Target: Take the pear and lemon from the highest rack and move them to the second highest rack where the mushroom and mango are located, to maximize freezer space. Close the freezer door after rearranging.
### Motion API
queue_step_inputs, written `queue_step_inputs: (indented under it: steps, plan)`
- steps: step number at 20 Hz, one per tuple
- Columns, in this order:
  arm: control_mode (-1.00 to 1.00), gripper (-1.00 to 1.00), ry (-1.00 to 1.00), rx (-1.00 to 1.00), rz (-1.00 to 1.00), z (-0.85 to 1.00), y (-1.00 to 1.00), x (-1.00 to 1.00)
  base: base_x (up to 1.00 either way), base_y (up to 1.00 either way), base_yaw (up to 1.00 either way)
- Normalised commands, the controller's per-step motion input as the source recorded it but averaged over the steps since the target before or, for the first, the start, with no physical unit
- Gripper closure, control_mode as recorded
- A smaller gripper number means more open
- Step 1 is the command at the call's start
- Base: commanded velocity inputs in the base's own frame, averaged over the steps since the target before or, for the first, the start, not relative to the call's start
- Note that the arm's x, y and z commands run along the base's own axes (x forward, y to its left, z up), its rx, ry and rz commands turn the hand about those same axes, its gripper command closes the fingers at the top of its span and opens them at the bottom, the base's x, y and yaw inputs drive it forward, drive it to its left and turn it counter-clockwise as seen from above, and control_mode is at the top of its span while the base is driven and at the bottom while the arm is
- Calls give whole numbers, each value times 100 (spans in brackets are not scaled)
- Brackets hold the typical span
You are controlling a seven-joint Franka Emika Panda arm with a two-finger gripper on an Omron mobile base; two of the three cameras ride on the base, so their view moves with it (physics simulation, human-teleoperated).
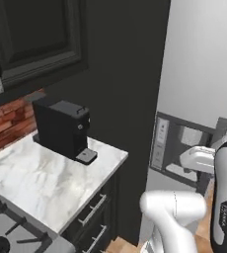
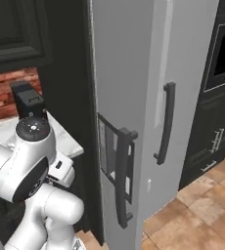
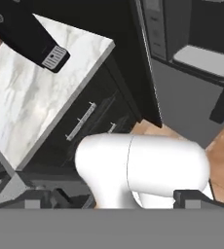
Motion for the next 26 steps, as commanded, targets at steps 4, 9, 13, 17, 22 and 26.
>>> queue_step_inputs:
  steps: [4, 9, 13, 17, 22, 26]
  plan:
    - [100, -100, 0, 0, 0, 0, 0, 0, 62, 20, -24]
    - [100, -100, 0, 0, 0, 0, 0, 0, 55, 0, -38]
    - [-100, -100, 0, 7, -10, 0, -1, 13, 39, -1, -32]
    - [-100, -100, 0, 26, -47, 4, -1, 64, 0, 0, 0]
    - [-100, -100, 0, 32, -51, 16, -5, 61, 0, 0, 0]
    - [-100, -100, 0, 46, -42, 27, -39, 47, 0, 0, 0]
